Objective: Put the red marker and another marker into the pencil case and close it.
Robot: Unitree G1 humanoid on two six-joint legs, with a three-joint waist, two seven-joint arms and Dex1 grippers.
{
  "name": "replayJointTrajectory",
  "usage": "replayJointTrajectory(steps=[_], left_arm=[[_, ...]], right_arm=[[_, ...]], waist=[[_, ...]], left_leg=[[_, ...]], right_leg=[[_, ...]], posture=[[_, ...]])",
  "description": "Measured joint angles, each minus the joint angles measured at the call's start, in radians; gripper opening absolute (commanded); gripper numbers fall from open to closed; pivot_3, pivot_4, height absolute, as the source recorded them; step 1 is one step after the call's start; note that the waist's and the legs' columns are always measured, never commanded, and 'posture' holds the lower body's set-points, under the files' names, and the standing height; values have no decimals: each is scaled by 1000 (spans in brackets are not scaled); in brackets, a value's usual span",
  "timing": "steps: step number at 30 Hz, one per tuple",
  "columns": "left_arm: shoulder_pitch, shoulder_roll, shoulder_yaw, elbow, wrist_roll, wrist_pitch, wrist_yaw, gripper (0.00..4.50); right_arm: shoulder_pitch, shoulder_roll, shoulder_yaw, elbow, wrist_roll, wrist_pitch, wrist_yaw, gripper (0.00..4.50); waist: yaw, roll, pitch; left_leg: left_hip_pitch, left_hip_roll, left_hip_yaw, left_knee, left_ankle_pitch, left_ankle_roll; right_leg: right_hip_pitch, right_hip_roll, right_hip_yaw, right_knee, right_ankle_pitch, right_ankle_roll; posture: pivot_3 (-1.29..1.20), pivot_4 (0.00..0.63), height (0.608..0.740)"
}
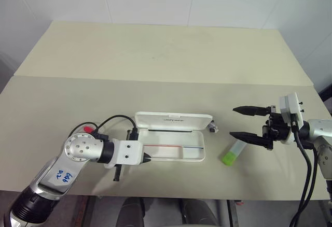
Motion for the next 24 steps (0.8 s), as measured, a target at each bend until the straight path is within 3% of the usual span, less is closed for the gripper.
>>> replayJointTrajectory(steps=[15,19,24], left_arm=[[40,42,22,-40,-40,60,14,53],[50,46,22,-55,-44,88,19,860],[67,53,24,-67,-58,115,19,2509]], right_arm=[[0,0,0,3,-2,-4,-11,4500],[0,0,0,5,-2,-5,-14,4500],[0,0,0,8,-7,-7,-17,4500]], waist=[[-21,0,0],[-21,0,0],[-20,0,0]], left_leg=[[0,0,0,-1,0,0],[0,0,0,-1,0,0],[0,0,0,0,0,0]], right_leg=[[0,0,0,0,0,0],[0,0,0,0,0,0],[0,0,0,0,0,0]], posture=[[0,150,740],[0,150,740],[0,150,740]])
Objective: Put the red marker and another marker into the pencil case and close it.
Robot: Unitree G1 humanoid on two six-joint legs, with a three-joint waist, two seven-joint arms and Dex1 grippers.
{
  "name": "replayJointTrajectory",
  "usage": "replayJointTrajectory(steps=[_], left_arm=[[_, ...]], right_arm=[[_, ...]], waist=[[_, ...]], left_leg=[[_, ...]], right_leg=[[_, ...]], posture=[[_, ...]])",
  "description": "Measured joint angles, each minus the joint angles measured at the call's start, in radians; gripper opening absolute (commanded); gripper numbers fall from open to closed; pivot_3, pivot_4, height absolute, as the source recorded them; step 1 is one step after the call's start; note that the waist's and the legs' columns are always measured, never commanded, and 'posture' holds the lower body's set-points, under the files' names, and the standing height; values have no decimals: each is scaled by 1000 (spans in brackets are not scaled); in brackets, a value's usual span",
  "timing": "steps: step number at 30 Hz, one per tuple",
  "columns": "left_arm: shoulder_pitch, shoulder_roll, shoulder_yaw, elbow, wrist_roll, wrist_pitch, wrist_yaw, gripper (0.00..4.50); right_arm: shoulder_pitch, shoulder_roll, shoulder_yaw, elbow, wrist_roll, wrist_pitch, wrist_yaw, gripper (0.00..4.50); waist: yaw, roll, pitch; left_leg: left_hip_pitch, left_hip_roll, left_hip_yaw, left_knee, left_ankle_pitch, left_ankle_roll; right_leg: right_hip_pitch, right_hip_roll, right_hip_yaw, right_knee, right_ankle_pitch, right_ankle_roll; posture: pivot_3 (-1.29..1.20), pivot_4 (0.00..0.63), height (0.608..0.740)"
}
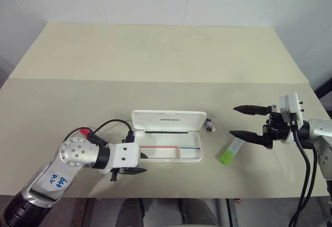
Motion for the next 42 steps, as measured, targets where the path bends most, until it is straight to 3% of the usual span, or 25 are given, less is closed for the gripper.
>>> replayJointTrajectory(steps=[6,13,19,23,26,29,32,36,39,42], left_arm=[[5,0,0,-7,-7,13,0,4454],[9,-12,9,-74,-63,75,27,4454],[7,-56,97,-149,-139,189,121,4454],[0,-135,186,-214,-214,290,223,4454],[-2,-239,303,-281,-317,407,338,4454],[8,-275,425,-332,-388,496,426,4454],[44,-241,521,-351,-415,530,444,4454],[161,-101,657,-322,-426,435,300,4454],[224,5,737,-205,-415,304,140,4454],[269,102,767,-59,-359,168,6,4454]], right_arm=[[-1,0,0,6,-6,-2,0,4500],[-1,0,0,7,-6,-2,0,4500],[1,0,0,10,-3,8,22,4500],[-9,0,5,30,-4,11,38,4500],[-42,0,18,62,-8,11,51,4500],[-73,-8,30,104,-16,11,82,4500],[-101,-16,39,147,-32,7,107,4500],[-158,-16,72,211,-57,0,130,4500],[-200,-13,93,241,-71,-12,143,4500],[-213,-4,108,250,-80,-20,151,4500]], waist=[[0,0,0],[1,0,0],[2,0,0],[2,0,0],[0,0,0],[1,0,0],[-1,0,0],[-4,0,0],[-3,0,0],[-1,0,0]], left_leg=[[0,0,0,0,0,0],[0,0,0,0,0,0],[0,0,0,1,0,0],[0,0,-1,1,0,0],[0,0,-1,2,0,0],[1,0,-1,2,0,0],[1,0,-1,2,0,0],[1,-1,0,1,0,0],[1,0,0,1,0,0],[1,0,1,0,0,-1]], right_leg=[[0,0,0,0,0,0],[0,0,0,0,0,0],[0,0,0,0,0,0],[1,0,0,0,0,1],[1,0,-1,1,1,2],[1,0,-1,1,1,2],[1,0,-1,1,1,2],[1,0,-1,0,0,0],[0,0,-1,0,-6,-12],[0,-1,-1,-1,-8,-16]], posture=[[0,150,740],[0,150,740],[0,150,740],[0,150,740],[0,150,740],[0,150,740],[0,150,740],[0,150,740],[0,150,740],[0,150,740]])
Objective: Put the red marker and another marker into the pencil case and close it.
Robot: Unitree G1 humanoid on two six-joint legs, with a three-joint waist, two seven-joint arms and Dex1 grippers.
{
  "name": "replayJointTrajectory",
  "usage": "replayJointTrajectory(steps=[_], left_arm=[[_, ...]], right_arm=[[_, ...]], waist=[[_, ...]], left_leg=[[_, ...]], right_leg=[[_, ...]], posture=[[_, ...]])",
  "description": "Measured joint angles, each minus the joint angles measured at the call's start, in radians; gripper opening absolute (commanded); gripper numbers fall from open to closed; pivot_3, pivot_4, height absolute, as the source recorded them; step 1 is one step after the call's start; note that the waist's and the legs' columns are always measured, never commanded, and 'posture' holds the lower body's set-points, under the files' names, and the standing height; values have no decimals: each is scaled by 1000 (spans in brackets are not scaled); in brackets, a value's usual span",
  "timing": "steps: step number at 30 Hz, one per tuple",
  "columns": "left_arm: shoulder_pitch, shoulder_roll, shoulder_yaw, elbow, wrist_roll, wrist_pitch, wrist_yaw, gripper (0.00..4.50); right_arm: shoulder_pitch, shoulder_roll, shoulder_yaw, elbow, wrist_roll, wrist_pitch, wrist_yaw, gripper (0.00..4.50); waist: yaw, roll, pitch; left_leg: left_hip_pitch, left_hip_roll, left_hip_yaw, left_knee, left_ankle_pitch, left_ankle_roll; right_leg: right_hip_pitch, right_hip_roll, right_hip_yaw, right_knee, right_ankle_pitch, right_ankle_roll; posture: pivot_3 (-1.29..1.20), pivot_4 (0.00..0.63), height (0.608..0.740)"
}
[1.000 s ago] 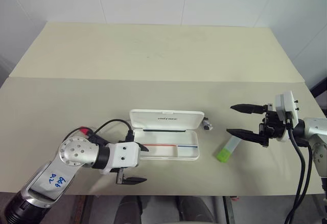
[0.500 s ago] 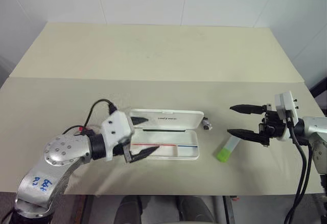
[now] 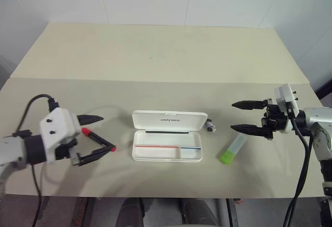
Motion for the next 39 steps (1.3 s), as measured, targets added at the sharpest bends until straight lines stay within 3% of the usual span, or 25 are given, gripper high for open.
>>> replayJointTrajectory(steps=[3,8,12,19,23,32,39], left_arm=[[-5,94,-37,179,50,-147,-132,4454],[-156,171,-254,454,134,-369,-290,4454],[-282,175,-393,618,205,-489,-348,4454],[-547,117,-593,873,305,-642,-417,4454],[-606,76,-657,959,326,-697,-435,3545],[-647,74,-703,1006,326,-722,-436,588],[-657,72,-712,1005,325,-718,-435,544]], right_arm=[[-10,12,6,7,-3,-1,1,4500],[-3,26,8,-2,-10,-1,-3,4500],[48,27,-5,-43,-8,4,-20,4500],[123,24,-39,-124,15,29,-49,4500],[166,15,-69,-170,37,46,-60,4500],[220,6,-139,-232,91,67,-75,4500],[236,27,-167,-253,152,65,-62,4500]], waist=[[1,1,0],[-1,2,1],[0,2,1],[1,2,1],[1,2,1],[2,2,1],[3,2,1]], left_leg=[[0,0,1,-1,0,0],[-1,0,2,-3,-1,0],[-1,2,2,-5,-2,-1],[-1,2,2,-6,-2,-1],[-2,3,2,-3,-2,-1],[-1,2,1,2,-2,0],[-1,2,1,1,-2,0]], right_leg=[[0,-1,0,-1,0,-1],[-2,-1,0,-1,0,1],[-4,0,-1,1,4,9],[-5,2,-1,2,4,10],[-5,2,-1,4,4,10],[-3,2,-1,6,5,12],[-3,2,-1,6,5,12]], posture=[[0,150,740],[0,150,740],[0,150,740],[0,150,740],[0,150,740],[0,150,740],[0,150,740]])
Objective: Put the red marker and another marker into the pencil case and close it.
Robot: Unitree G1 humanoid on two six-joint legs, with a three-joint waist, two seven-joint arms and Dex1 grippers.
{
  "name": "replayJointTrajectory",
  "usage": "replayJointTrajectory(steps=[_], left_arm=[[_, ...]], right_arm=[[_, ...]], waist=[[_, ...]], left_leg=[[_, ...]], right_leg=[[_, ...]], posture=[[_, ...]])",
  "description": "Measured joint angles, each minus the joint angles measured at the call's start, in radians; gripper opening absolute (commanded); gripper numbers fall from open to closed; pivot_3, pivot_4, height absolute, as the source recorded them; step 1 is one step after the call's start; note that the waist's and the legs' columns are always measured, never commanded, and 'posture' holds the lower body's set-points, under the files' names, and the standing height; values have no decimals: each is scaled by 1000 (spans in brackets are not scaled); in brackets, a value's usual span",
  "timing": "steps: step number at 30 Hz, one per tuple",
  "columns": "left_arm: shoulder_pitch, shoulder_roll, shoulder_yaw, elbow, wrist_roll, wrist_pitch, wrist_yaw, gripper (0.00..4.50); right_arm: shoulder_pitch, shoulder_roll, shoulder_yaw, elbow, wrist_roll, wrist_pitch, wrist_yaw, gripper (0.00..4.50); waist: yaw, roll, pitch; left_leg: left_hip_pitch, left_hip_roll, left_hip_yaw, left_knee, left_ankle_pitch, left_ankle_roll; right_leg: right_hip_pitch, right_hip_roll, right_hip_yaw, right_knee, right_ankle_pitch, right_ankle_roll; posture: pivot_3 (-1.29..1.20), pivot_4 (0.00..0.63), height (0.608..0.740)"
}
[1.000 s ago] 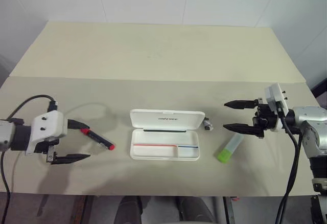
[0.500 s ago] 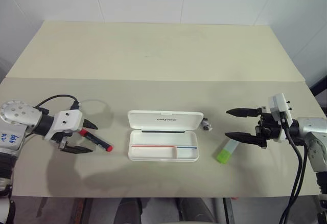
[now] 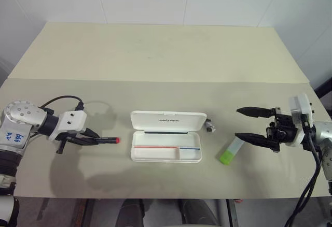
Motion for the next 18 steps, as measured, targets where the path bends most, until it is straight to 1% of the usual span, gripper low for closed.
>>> replayJointTrajectory(steps=[5,12,16,18], left_arm=[[0,0,6,-32,-18,30,1,544],[-35,-1,90,-116,-62,110,60,544],[-91,-1,137,-163,-88,164,110,544],[-131,-3,167,-211,-110,202,149,544]], right_arm=[[35,3,1,-37,16,0,6,4500],[108,20,10,-130,46,2,11,4500],[101,90,14,-165,55,-14,-28,4500],[99,98,16,-175,55,-17,-43,4500]], waist=[[1,0,0],[1,0,0],[1,0,0],[1,0,0]], left_leg=[[0,0,0,0,0,0],[0,0,-1,0,0,0],[0,0,-1,1,0,0],[0,0,-1,1,0,0]], right_leg=[[0,0,0,0,0,0],[0,0,-1,0,0,0],[0,1,-1,1,0,1],[0,1,-1,0,1,1]], posture=[[0,150,740],[0,150,740],[0,150,740],[0,150,740]])
